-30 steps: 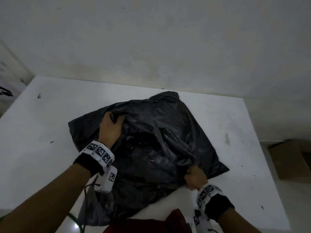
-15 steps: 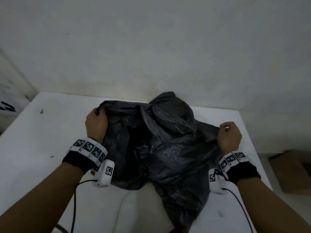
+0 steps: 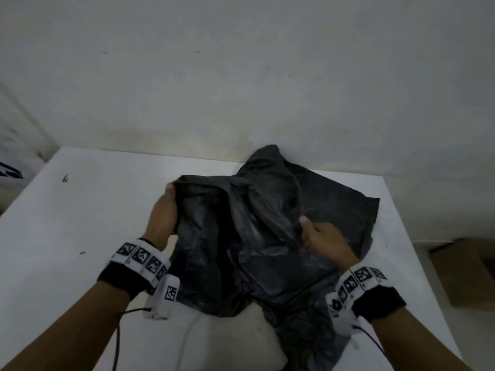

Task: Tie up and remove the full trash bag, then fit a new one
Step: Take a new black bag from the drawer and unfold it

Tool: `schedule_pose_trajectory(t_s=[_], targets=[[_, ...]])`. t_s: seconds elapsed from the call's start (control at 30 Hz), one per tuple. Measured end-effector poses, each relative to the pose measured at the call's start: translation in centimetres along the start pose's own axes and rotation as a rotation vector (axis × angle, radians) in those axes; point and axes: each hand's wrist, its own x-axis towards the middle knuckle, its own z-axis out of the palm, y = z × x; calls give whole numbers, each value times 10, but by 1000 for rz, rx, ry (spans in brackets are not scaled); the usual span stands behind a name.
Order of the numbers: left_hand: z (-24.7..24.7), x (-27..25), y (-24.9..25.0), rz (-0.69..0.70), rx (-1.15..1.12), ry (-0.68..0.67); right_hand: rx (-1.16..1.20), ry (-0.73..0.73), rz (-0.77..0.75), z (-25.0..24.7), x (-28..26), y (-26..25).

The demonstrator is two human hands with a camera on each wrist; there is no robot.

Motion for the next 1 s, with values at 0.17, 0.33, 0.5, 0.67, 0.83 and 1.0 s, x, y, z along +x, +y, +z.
schedule_pose_trajectory(t_s=[0.17,0.33,0.5,0.67,0.83,1.0], targets=[[25,-24,13,69,26,-282,604,-514,60,18,-17,-60],[15,-26,13,220,145,-468,878,-264,-5,2,4,-82],[8,-19,7,243,193,-486,1173,18,-6,-23,20,-85],[0,-19,2,247,216,-338,1053,304,-54,-34,29,-68],[14,-38,1,245,209,-390,403,500,-71,5,3,-58],[46,-50,-5,154,174,-588,612,-37,17,47,-24,-66]])
